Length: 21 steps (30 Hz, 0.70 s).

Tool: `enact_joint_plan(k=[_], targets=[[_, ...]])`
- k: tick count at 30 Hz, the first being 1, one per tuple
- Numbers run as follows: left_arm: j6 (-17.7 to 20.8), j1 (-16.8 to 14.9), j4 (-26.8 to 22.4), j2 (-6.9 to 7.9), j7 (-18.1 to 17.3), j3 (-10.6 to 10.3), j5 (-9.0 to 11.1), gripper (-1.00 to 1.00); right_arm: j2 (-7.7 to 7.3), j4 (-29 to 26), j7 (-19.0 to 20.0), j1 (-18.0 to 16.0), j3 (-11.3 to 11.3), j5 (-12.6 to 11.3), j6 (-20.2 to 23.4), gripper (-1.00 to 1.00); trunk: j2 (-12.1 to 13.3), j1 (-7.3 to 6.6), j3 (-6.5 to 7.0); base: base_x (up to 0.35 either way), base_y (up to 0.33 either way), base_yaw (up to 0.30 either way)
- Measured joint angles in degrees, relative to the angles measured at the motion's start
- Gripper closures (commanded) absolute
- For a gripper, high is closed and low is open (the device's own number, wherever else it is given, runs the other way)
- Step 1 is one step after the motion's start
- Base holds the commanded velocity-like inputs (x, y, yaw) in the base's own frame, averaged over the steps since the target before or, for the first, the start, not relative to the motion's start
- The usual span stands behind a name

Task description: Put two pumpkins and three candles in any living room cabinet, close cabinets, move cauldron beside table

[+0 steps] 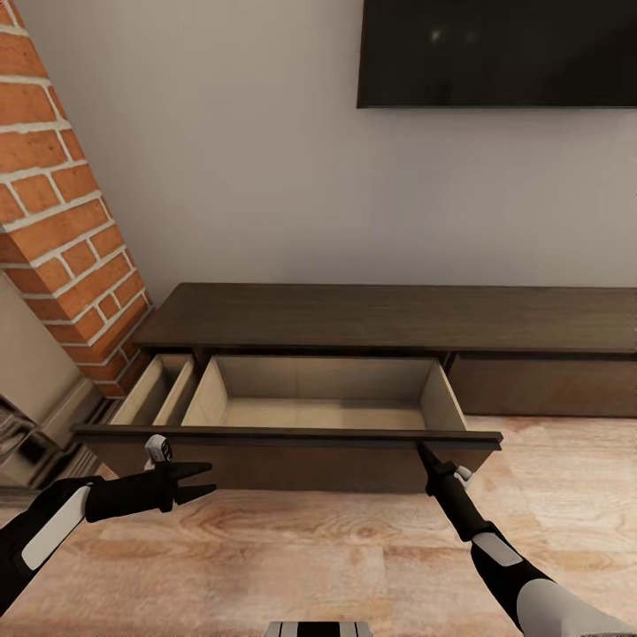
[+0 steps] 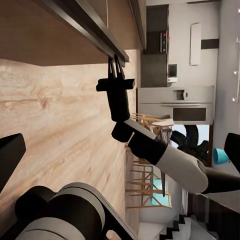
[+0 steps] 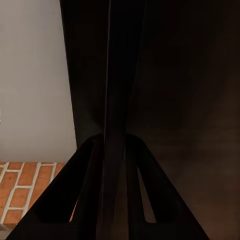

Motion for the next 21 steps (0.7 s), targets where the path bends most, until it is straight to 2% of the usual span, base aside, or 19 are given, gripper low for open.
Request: enact_joint_plan(k=[5, 10, 15, 16, 17, 21], targets=[[0.0, 0.0, 0.0, 0.0, 0.0, 0.0, 0.02, -1.0, 0.0, -0.01, -0.17, -0.06, 0.03, -0.06, 0.01, 1.0, 0.0, 0.0, 0.0, -0.027, 0.0, 0.0], [0.0, 0.0, 0.0, 0.0, 0.0, 0.0, 0.0, -1.0, 0.0, -0.05, -3.79, -1.81, 0.11, -0.04, 0.09, 1.0, 0.0, 0.01, 0.0, -0.13, 0.0, 0.0], [0.0, 0.0, -0.01, 0.0, 0.0, 0.0, -0.01, -1.0, 0.0, -0.26, -4.57, -2.02, 0.03, -0.04, 0.09, 1.0, 0.0, 0.0, 0.0, -0.02, 0.0, 0.0], [0.0, 0.0, 0.0, 0.0, 0.0, 0.0, -0.01, -1.0, 0.0, -0.28, -4.59, -2.01, 0.02, -0.02, 0.09, -1.0, 0.0, 0.0, 0.0, -0.004, 0.0, 0.0], [0.01, 0.04, -0.04, 0.03, 0.02, 0.04, 0.01, -1.0, -0.02, -0.4, -0.1, 0.29, -0.13, -0.27, 0.28, -1.0, -0.01, -0.01, -0.02, -0.001, 0.0, 0.0], [0.01, 0.03, -0.02, 0.02, 0.01, 0.03, 0.0, -1.0, -0.02, -0.44, 0.18, 0.45, -0.18, -0.38, 0.36, -1.0, -0.01, -0.01, -0.01, 0.0, 0.0, 0.0]])
